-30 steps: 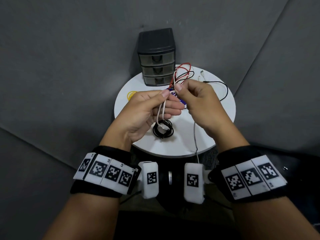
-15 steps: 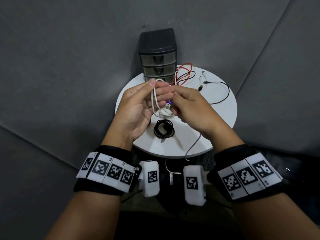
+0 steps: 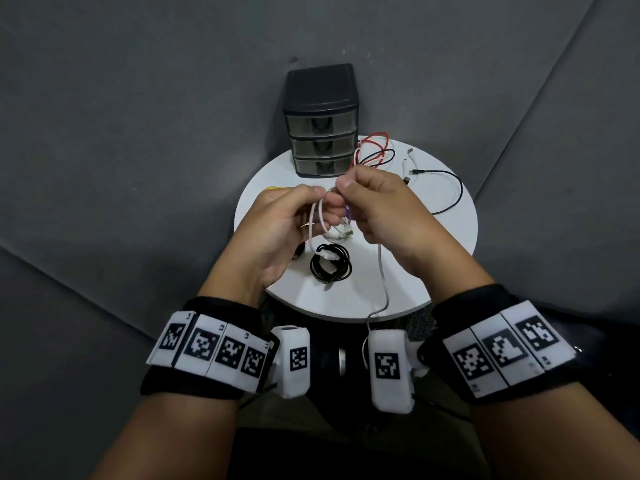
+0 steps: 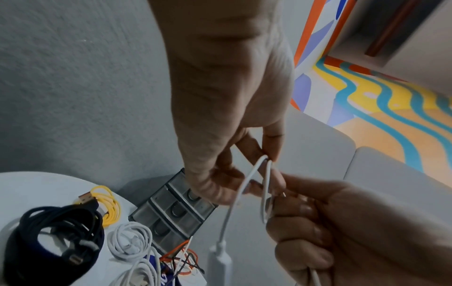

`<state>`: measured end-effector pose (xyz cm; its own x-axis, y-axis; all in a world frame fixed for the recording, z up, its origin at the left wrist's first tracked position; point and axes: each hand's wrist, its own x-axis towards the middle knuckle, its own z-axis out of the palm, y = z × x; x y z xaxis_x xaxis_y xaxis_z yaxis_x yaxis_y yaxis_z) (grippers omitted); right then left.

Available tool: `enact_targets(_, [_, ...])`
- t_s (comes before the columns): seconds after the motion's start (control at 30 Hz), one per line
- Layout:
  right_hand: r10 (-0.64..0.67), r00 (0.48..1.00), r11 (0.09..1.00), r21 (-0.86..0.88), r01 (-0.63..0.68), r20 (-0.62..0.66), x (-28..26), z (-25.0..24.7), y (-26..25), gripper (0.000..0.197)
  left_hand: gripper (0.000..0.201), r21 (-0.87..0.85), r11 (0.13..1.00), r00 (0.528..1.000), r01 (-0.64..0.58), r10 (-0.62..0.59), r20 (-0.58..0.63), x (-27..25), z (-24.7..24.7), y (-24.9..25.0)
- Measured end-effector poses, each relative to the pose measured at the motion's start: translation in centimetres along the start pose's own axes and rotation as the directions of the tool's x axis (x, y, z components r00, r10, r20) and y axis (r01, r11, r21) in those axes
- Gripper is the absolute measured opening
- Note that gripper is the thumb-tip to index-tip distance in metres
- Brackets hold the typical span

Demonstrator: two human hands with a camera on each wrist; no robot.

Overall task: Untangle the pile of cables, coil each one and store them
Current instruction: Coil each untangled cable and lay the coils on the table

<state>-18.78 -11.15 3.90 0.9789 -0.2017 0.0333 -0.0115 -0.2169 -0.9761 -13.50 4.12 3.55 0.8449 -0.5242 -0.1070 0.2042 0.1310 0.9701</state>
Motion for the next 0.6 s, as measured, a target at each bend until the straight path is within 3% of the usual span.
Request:
enact_targets(0.2, [-0.004, 1.000, 0.994, -0.107, 0.003, -0.009, 0.2, -0.2, 0.5, 0.026, 0.031, 0.167, 0.985, 0.999, 0.050, -0.051, 0.000, 0.3, -0.6, 0.2])
enact_targets(0.33, [-0.054, 0.998, 0.988, -0.142, 0.058, 0.029, -0.3, 0.1, 0.3, 0.027, 0.041, 0.164, 0.982, 0.995, 0.089, -0.094, 0.024, 0.6, -0.5, 0.1])
enact_targets(0.47, [-0.110, 0.993, 0.987, -0.115, 0.115, 0.043, -0.5, 0.2, -0.1, 0.025, 0.051, 0.258, 0.966, 0.999, 0.023, -0.034, 0.039, 0.6, -0.3, -0.4])
enact_targets(0.6, [-0.130, 0.989, 0.991, 0.024, 0.128, 0.065, -0.9, 0.2, -0.8, 0.021, 0.046, 0.162, 0.985, 0.995, -0.053, 0.040, 0.086, 0.4, -0.2, -0.5])
